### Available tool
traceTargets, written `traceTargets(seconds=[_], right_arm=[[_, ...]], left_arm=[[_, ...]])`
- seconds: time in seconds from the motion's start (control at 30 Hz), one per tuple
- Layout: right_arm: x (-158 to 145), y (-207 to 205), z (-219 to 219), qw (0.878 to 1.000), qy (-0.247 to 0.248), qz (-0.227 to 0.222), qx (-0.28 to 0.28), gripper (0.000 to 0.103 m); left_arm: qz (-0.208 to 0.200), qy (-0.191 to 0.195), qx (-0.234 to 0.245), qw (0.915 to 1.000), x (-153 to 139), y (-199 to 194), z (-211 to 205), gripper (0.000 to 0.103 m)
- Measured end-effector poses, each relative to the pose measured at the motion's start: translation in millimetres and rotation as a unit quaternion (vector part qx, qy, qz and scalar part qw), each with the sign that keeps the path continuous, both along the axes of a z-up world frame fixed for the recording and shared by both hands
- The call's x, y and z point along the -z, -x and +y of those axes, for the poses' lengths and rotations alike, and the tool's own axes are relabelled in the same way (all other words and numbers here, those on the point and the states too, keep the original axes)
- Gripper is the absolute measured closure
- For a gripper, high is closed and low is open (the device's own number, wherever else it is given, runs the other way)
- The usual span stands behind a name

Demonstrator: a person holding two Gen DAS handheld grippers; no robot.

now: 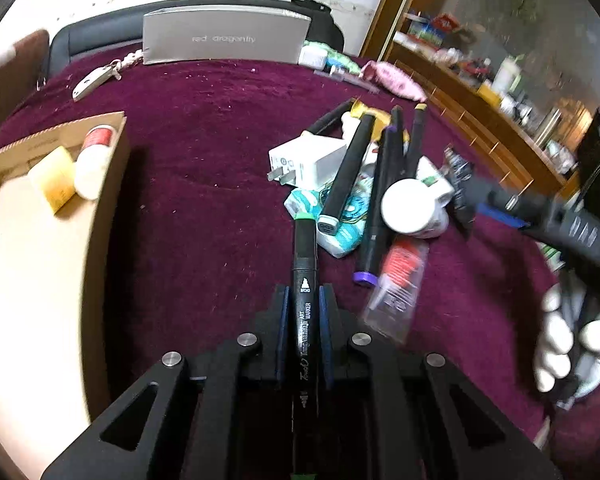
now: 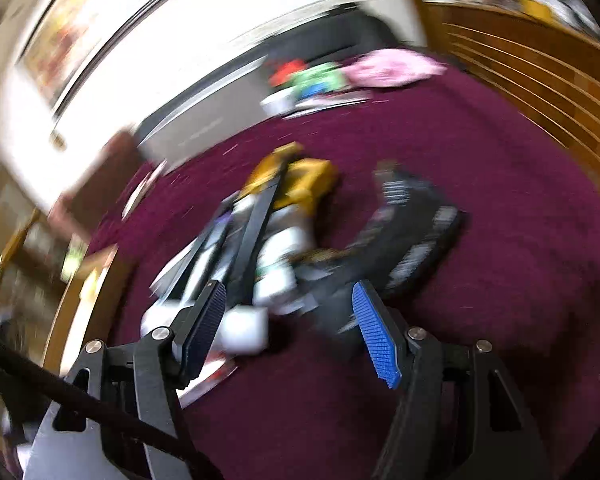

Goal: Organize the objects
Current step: 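Grasp a green-capped black marker with the left tool while the right tool grasps a large white bottle, then carry the marker and bottle into the box and release them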

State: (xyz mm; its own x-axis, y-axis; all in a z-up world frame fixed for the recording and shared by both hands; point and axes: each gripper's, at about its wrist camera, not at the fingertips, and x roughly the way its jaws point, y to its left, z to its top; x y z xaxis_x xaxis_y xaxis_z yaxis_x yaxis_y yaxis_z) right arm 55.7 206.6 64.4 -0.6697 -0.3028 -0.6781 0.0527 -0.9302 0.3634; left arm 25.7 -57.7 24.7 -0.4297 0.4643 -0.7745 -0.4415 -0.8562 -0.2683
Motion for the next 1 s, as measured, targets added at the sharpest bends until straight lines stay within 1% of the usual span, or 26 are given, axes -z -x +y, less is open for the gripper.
traceTargets(seconds=[0.07, 0.13, 0.17, 0.2, 0.27, 0.3, 0.37, 0.43, 0.47, 0.5, 0.63, 0.7, 0.77, 0.83, 0.9, 1.0], right_arm=[[-6, 0, -21, 0.998, -0.051, 0.003, -0.047, 0.037], [-10, -1, -43, 0.99, -0.113, 0.015, -0.081, 0.037], [-12, -2, -56, 0.982, -0.158, 0.031, -0.097, 0.037], [-13, -3, -62, 0.976, -0.184, 0.041, -0.107, 0.037], [-12, -3, -80, 0.96, -0.236, 0.06, -0.136, 0.037], [-10, -2, -85, 0.954, -0.25, 0.063, -0.152, 0.037], [-4, 0, -94, 0.945, -0.272, 0.061, -0.171, 0.038], [3, 4, -101, 0.94, -0.286, 0.053, -0.18, 0.038], [7, 8, -103, 0.939, -0.288, 0.045, -0.183, 0.041], [11, 12, -103, 0.941, -0.282, 0.031, -0.182, 0.054], [11, 20, -94, 0.957, -0.243, 0.01, -0.158, 0.056], [5, 17, -89, 0.964, -0.219, 0.005, -0.151, 0.068], [-4, 13, -81, 0.973, -0.183, -0.003, -0.143, 0.071], [-12, 10, -81, 0.978, -0.154, -0.006, -0.144, 0.071], [-22, 5, -85, 0.98, -0.131, -0.005, -0.149, 0.071], [-33, 1, -103, 0.981, -0.098, -0.004, -0.169, 0.071]], left_arm=[[0.009, -0.015, -0.003, 0.9998, -9, -8, -9, 0.092], [0.02, -0.033, -0.007, 0.9992, -20, -16, -19, 0.092], [0.023, -0.042, -0.007, 0.9988, -25, -19, -24, 0.092], [0.028, -0.054, -0.01, 0.9981, -30, -23, -31, 0.092], [0.029, -0.07, -0.013, 0.997, -35, -26, -40, 0.092], [0.031, -0.077, -0.017, 0.9964, -37, -29, -46, 0.092], [0.038, -0.079, -0.024, 0.9959, -41, -32, -52, 0.092], [0.046, -0.089, -0.03, 0.9945, -44, -36, -59, 0.092], [0.05, -0.095, -0.033, 0.9937, -45, -38, -64, 0.092], [0.054, -0.102, -0.038, 0.9926, -46, -40, -68, 0.092], [0.073, -0.127, -0.045, 0.9882, -53, -48, -84, 0.092], [0.08, -0.138, -0.05, 0.9859, -58, -51, -94, 0.092], [0.089, -0.146, -0.057, 0.9836, -62, -54, -103, 0.092], [0.1, -0.157, -0.066, 0.9803, -67, -58, -115, 0.092], [0.111, -0.166, -0.078, 0.9768, -72, -61, -128, 0.092], [0.13, -0.178, -0.097, 0.9707, -81, -68, -151, 0.092]])
